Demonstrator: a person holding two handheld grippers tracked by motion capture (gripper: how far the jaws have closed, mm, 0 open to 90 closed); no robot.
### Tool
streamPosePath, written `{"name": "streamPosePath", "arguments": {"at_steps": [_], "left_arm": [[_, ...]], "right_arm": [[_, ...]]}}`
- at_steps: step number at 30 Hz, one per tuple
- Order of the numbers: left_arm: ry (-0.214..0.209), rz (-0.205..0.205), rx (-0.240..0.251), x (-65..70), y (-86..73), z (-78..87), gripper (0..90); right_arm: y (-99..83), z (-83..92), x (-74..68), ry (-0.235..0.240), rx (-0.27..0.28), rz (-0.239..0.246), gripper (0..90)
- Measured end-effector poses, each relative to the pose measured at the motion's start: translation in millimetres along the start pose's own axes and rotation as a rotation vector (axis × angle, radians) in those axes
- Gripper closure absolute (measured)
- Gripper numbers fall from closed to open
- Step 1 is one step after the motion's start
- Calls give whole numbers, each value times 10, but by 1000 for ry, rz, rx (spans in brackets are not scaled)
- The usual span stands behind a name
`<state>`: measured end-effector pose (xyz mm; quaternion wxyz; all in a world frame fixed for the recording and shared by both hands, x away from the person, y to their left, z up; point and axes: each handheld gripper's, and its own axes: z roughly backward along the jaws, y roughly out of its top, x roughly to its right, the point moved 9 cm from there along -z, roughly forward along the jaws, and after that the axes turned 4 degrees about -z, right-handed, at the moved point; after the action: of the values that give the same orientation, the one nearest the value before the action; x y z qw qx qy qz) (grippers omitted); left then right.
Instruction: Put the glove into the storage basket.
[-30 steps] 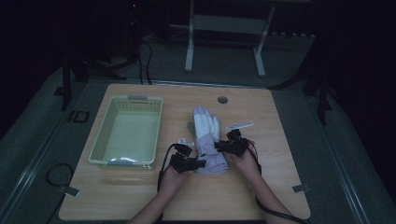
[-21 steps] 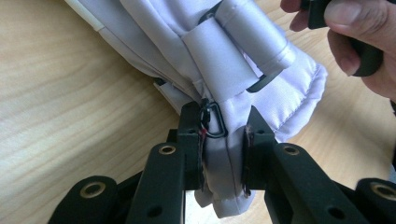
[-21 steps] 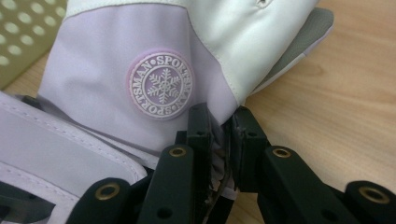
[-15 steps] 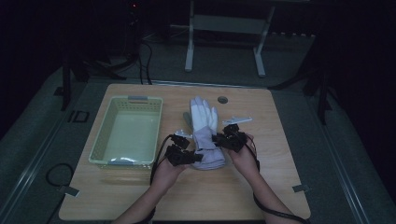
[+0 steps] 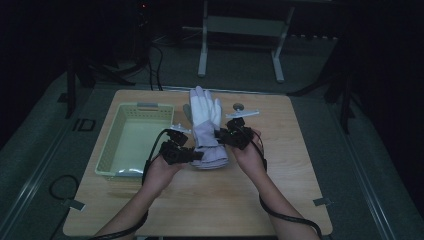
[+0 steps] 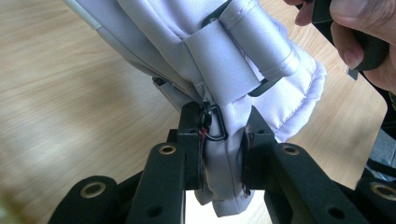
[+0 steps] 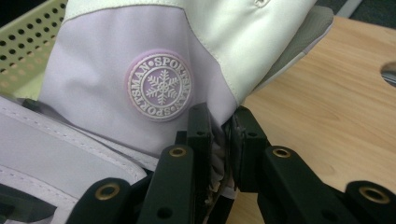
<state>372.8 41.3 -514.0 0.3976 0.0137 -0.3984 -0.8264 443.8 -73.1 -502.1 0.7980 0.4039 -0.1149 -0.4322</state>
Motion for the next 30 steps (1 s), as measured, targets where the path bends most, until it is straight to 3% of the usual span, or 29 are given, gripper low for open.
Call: {"name": "streamPosePath", "arguments": {"at_steps": [10, 11, 15, 22, 23, 26, 30], "left_arm": [[23, -5, -4, -215, -24, 359, 744], [34, -14, -13, -284, -34, 474, 744], [52, -22, -36, -417, -55, 647, 744], [76, -24, -77, -636, -116, 924, 743], [78, -24, -104, -725, -160, 1016, 743], [84, -21, -115, -789, -197, 1089, 743], [108, -11, -130, -943, -305, 1241, 744]], "right_arm": [[281, -130, -341, 15, 10, 40, 796], [348, -162, -432, 17, 13, 52, 796], [462, -251, -599, 26, 16, 60, 797], [617, -424, -864, 49, 23, 50, 797], [648, -491, -972, 54, 20, 51, 797], [683, -586, -1116, 60, 25, 60, 799], [727, -730, -1259, 97, 20, 17, 801]]}}
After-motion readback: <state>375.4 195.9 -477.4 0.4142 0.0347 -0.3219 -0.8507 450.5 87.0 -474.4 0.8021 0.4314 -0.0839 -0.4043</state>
